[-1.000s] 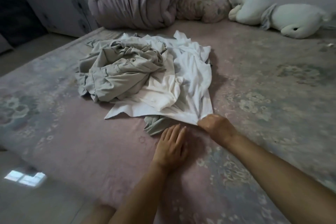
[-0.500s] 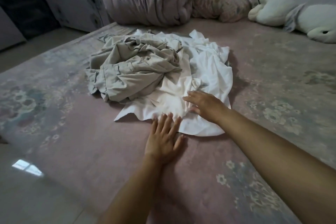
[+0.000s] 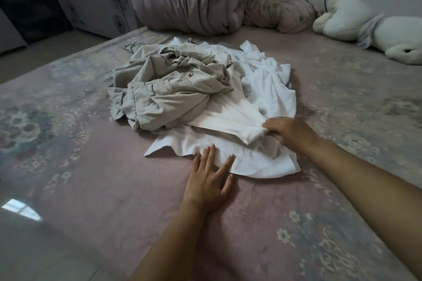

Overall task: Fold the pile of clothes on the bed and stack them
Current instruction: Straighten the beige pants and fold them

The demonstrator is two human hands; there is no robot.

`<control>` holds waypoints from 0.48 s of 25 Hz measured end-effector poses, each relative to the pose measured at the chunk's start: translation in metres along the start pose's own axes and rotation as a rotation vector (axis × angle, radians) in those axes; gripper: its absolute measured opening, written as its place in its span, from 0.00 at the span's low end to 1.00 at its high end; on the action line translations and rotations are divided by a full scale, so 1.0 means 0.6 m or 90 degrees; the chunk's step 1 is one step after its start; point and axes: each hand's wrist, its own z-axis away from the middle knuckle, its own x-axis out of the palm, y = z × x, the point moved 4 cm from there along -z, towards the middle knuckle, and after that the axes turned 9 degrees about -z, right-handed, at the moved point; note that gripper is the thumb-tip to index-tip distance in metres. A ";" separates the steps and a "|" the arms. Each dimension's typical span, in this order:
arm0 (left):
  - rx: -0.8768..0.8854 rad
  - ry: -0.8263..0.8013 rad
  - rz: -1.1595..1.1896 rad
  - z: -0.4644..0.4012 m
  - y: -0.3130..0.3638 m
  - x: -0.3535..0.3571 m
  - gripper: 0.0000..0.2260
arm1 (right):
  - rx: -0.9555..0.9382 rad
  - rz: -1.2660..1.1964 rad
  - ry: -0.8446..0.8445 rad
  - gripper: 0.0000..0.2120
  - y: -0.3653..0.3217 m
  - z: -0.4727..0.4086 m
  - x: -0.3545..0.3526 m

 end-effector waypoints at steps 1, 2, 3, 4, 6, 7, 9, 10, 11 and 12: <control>0.015 0.032 0.025 -0.002 0.001 -0.014 0.22 | 0.010 0.013 -0.046 0.09 -0.009 0.009 0.004; 0.034 0.087 0.046 -0.013 -0.005 -0.035 0.19 | -0.008 0.031 -0.068 0.12 -0.022 0.013 0.011; 0.050 0.143 0.047 -0.036 -0.022 -0.054 0.17 | -0.056 0.058 -0.058 0.17 -0.038 0.009 0.016; 0.045 0.186 0.034 -0.068 -0.049 -0.075 0.15 | -0.086 0.062 -0.042 0.22 -0.047 -0.003 0.023; -0.021 0.207 -0.047 -0.138 -0.130 -0.103 0.18 | -0.092 0.084 0.000 0.25 -0.071 -0.043 0.024; -0.055 0.169 -0.094 -0.164 -0.172 -0.107 0.21 | -0.076 0.105 -0.016 0.26 -0.092 -0.062 0.025; -0.101 0.044 -0.178 -0.192 -0.247 -0.083 0.29 | -0.110 0.087 0.027 0.27 -0.132 -0.096 0.037; -0.108 -0.026 -0.197 -0.194 -0.271 -0.065 0.32 | -0.136 0.077 0.028 0.29 -0.150 -0.111 0.044; -0.084 -0.059 -0.210 -0.194 -0.283 -0.053 0.34 | -0.155 0.092 0.019 0.31 -0.167 -0.125 0.050; -0.032 -0.071 -0.225 -0.196 -0.287 -0.047 0.31 | -0.164 0.111 0.030 0.33 -0.173 -0.136 0.056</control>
